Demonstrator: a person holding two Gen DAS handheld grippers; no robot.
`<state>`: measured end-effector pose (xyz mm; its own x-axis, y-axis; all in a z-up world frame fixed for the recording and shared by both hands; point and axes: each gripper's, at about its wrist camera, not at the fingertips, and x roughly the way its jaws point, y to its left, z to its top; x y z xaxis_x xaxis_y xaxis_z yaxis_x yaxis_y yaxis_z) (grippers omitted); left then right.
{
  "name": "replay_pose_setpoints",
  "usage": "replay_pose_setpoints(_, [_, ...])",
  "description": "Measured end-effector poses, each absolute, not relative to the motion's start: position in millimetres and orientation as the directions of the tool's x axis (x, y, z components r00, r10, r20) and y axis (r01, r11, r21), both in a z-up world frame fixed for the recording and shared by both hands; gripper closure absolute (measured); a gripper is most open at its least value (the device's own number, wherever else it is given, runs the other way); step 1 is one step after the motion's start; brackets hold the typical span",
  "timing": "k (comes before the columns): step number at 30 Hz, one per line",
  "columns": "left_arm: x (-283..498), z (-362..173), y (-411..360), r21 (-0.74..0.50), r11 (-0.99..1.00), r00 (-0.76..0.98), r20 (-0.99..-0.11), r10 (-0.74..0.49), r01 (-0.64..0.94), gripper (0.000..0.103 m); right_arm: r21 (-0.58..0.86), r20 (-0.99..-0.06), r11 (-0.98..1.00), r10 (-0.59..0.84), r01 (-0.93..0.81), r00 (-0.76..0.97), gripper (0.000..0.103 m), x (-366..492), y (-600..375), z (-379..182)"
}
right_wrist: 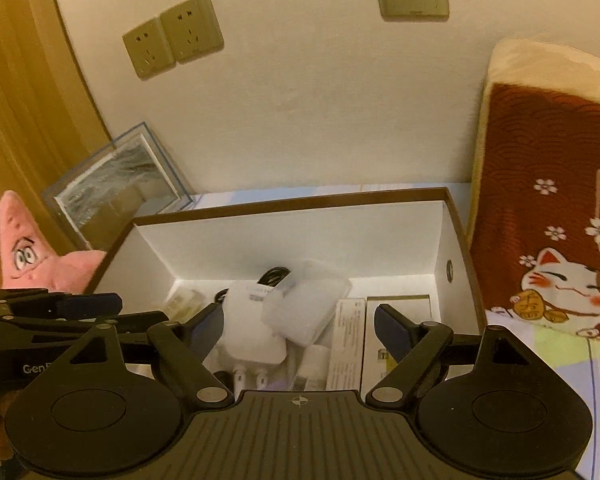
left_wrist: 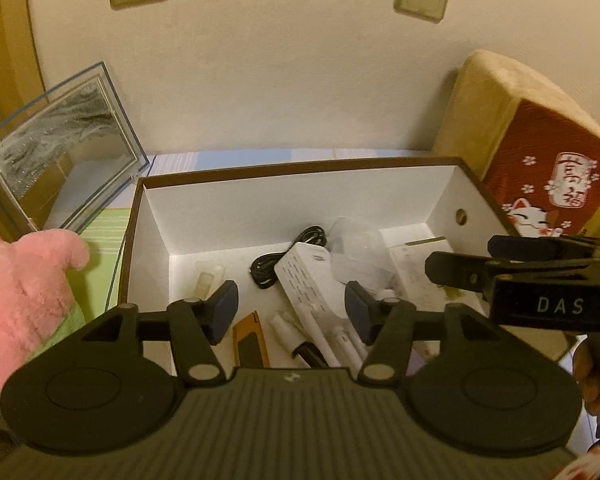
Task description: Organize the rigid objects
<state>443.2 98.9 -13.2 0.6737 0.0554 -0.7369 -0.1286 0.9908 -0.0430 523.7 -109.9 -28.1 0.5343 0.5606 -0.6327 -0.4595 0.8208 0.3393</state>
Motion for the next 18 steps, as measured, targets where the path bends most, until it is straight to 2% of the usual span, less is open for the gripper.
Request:
replay_pose_setpoints(10, [386.8, 23.2, 68.2, -0.002, 0.991, 0.731, -0.676, 0.096, -0.132, 0.036, 0.381, -0.615, 0.823, 0.566, -0.422, 0.548, 0.023, 471.7, -144.2, 3.1])
replay_pose_setpoints(18, [329.6, 44.0, 44.1, 0.013, 0.985, 0.755, -0.641, 0.138, -0.169, 0.03, 0.358, -0.592, 0.805, 0.587, -0.473, 0.552, 0.023, 420.8, -169.2, 23.9])
